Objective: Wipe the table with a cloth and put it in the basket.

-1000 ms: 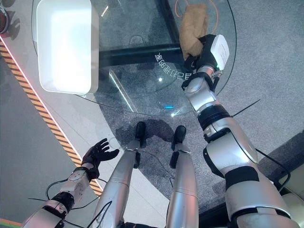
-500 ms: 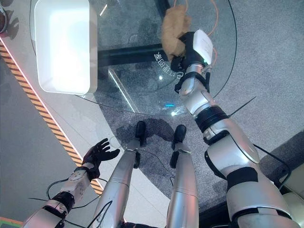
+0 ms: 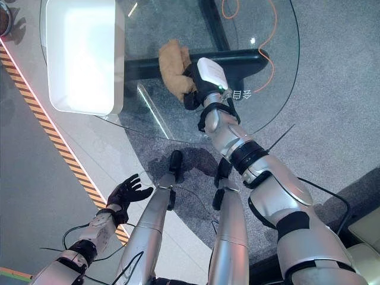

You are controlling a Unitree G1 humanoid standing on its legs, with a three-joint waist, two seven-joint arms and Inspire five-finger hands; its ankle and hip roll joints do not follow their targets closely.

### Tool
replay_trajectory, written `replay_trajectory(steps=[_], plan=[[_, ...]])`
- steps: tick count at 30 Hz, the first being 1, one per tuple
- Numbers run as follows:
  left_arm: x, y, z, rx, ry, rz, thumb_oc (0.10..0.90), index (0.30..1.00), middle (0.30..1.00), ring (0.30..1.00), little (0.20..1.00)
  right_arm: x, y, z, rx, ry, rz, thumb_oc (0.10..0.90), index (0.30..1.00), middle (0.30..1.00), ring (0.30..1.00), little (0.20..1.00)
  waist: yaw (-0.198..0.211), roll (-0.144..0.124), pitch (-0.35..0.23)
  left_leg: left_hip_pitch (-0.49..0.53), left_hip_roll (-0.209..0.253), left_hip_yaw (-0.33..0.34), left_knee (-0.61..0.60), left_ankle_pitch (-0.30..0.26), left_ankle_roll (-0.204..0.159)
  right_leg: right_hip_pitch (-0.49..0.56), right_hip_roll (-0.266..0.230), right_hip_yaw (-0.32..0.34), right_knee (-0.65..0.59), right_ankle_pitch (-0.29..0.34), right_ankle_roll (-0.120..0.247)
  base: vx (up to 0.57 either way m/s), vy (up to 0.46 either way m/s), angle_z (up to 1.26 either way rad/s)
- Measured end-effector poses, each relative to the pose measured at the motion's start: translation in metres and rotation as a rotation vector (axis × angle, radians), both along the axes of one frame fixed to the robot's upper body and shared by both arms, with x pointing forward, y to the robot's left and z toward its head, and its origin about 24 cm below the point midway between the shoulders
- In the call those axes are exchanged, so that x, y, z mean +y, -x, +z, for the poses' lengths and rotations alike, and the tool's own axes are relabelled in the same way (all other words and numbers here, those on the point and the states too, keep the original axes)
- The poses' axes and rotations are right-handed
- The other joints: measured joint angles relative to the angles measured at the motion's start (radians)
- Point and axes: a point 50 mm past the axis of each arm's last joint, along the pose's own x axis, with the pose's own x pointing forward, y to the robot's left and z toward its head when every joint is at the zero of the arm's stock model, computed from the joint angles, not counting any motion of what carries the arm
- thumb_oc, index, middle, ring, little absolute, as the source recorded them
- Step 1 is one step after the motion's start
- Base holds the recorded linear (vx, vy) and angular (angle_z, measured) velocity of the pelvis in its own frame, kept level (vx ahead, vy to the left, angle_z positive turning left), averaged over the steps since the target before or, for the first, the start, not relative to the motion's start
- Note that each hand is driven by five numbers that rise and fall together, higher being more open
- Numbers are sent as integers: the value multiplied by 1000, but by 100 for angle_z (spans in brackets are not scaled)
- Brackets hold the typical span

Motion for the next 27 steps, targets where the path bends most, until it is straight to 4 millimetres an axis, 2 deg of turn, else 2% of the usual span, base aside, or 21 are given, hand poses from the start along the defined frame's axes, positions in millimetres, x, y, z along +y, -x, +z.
replay_trajectory(steps=[7,27], plan=[[0,0,-1,11,-4,7,800,900,900,900,900,22,10,-19,78,112,132,100,300,300,300,200,2,0,0,0,-1,-3,-4,3,-1,0,0,-5,1,1,-4,-1,-1,0],[-3,-3,3,-4,4,-2,800,900,900,900,900,29,15,-28,120,148,196,100,300,300,300,200,3,0,0,3,-2,-5,-14,10,-2,0,-3,-9,1,0,-3,-1,-1,0]])
